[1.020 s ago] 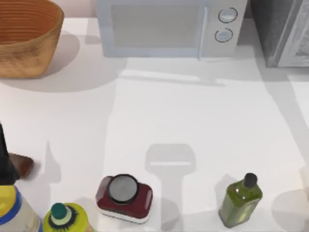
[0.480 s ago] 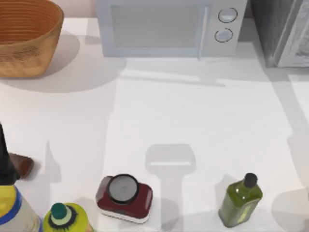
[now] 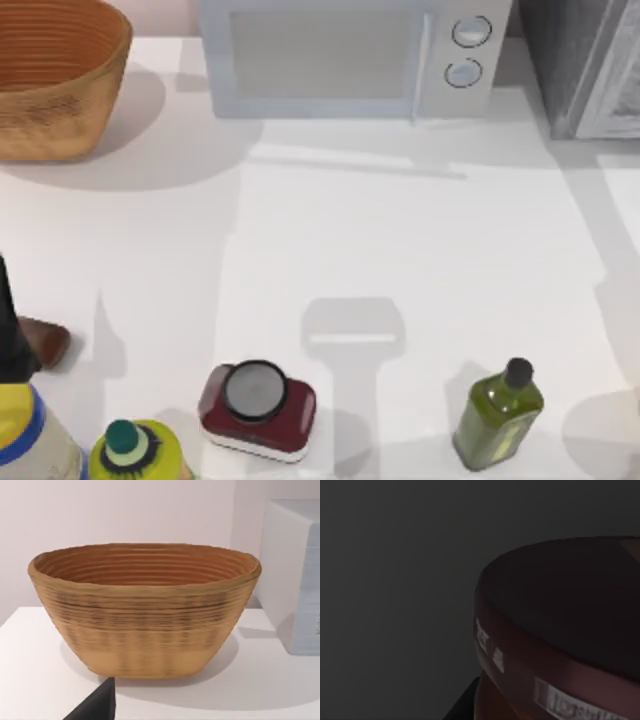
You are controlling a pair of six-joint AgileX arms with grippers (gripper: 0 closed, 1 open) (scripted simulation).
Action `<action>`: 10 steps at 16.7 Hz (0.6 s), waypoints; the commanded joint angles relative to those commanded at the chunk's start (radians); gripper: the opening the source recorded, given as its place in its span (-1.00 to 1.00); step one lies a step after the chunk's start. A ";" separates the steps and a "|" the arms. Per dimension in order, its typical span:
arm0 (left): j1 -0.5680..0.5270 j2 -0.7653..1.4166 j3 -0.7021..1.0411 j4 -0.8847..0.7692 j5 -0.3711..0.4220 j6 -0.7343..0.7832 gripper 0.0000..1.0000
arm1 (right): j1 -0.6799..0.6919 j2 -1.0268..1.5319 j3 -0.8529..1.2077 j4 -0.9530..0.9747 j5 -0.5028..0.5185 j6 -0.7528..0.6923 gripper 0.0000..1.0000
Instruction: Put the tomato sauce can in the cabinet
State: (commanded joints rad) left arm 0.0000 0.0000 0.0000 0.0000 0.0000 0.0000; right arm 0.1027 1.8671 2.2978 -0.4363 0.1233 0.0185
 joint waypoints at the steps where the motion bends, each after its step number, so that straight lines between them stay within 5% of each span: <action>1: 0.000 0.000 0.000 0.000 0.000 0.000 1.00 | 0.000 0.000 0.000 0.000 0.000 0.000 -0.10; 8: 0.000 0.000 0.000 0.000 0.000 0.000 1.00 | 0.000 0.000 0.000 0.000 0.000 0.000 0.96; 10: 0.000 0.000 0.000 0.000 0.000 0.000 1.00 | 0.000 0.000 0.000 0.000 0.000 0.000 1.00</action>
State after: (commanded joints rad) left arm 0.0000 0.0000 0.0000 0.0000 0.0000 0.0000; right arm 0.1027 1.8671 2.2978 -0.4363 0.1233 0.0185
